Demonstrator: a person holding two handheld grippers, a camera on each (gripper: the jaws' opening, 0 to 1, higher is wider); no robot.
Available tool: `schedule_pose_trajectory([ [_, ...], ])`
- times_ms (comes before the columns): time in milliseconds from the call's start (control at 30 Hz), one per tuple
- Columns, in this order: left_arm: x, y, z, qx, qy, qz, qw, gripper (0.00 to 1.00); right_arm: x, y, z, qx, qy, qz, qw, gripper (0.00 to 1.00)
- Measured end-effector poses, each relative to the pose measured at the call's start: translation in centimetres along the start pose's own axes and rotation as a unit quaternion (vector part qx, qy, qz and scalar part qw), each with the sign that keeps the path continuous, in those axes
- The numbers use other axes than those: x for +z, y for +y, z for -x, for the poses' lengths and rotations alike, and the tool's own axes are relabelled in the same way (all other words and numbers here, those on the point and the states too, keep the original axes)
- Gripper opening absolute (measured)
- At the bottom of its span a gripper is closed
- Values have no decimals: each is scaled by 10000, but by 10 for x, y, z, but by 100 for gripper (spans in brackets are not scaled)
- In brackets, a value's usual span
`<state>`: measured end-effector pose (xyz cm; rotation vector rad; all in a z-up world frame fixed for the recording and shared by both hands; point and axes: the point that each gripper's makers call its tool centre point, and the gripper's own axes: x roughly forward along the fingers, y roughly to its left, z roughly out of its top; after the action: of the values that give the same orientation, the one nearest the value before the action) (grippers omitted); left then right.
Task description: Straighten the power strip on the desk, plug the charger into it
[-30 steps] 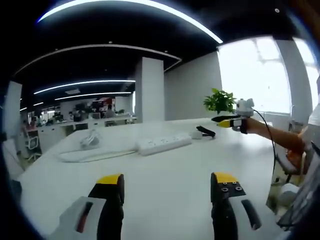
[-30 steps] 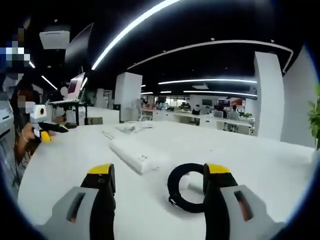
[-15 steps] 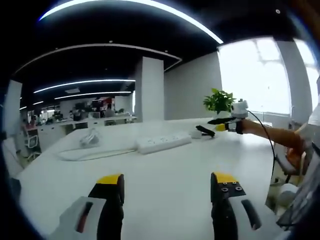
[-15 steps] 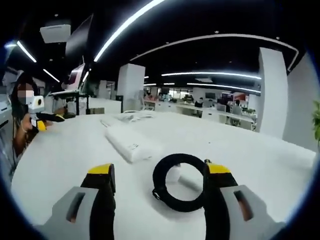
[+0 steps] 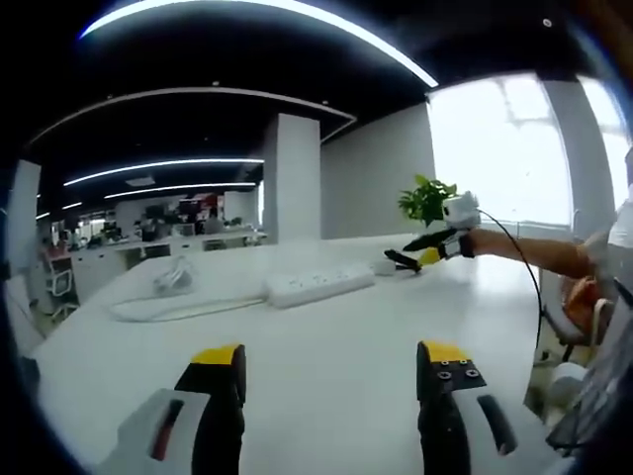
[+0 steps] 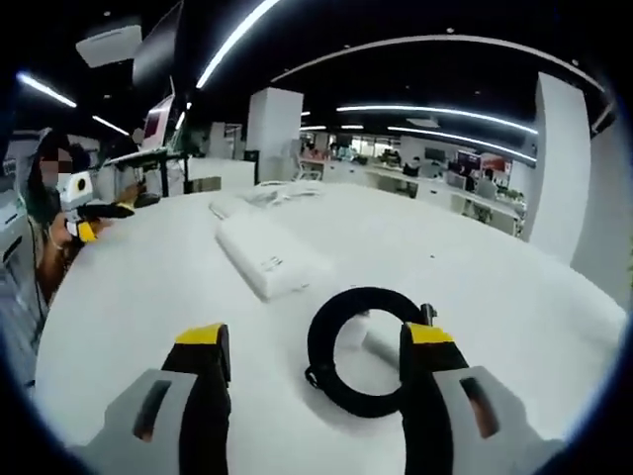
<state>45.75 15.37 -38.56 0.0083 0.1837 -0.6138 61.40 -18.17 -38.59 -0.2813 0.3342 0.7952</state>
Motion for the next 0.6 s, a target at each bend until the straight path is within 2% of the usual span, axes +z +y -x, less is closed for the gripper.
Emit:
schedule_pose_trajectory([
  [233,4,-1,0,-30,-29,-50,10000,71,-7,-3,-3,195,452,-257,9985,62],
  [533,4,0,0,-19,-23,-67,10000,71,-19,0,-5,318,1243,55,9917,60],
  [600,5,0,0,-23,-36,-72,10000,71,-16,3,-7,319,1274,175,9912,60],
])
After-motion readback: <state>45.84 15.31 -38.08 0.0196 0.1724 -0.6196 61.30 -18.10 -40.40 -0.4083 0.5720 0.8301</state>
